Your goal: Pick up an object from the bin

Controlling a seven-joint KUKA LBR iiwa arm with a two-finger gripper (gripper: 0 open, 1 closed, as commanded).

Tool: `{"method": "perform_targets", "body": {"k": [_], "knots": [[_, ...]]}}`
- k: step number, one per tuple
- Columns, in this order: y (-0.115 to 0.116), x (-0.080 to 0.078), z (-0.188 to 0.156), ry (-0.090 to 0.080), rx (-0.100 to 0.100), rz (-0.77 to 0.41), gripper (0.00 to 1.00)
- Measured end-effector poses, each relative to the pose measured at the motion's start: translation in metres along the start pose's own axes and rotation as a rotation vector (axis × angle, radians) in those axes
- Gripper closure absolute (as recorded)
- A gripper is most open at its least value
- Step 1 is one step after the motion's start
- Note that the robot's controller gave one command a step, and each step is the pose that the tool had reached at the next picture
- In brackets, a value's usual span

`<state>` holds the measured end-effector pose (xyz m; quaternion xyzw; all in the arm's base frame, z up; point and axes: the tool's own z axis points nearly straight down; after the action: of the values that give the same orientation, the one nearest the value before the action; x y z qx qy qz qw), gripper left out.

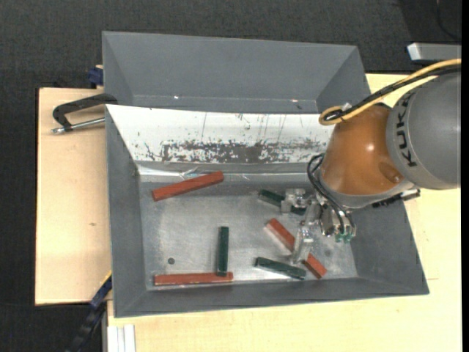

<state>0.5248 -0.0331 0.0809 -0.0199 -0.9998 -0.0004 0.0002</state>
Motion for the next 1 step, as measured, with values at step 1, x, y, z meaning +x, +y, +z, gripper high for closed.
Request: {"method": "perform_targets", "body": {"k": [1], "knots": [[-0.0019,0.0162,-0.0014,0.001,0.0,-0.128,0.0]]}}
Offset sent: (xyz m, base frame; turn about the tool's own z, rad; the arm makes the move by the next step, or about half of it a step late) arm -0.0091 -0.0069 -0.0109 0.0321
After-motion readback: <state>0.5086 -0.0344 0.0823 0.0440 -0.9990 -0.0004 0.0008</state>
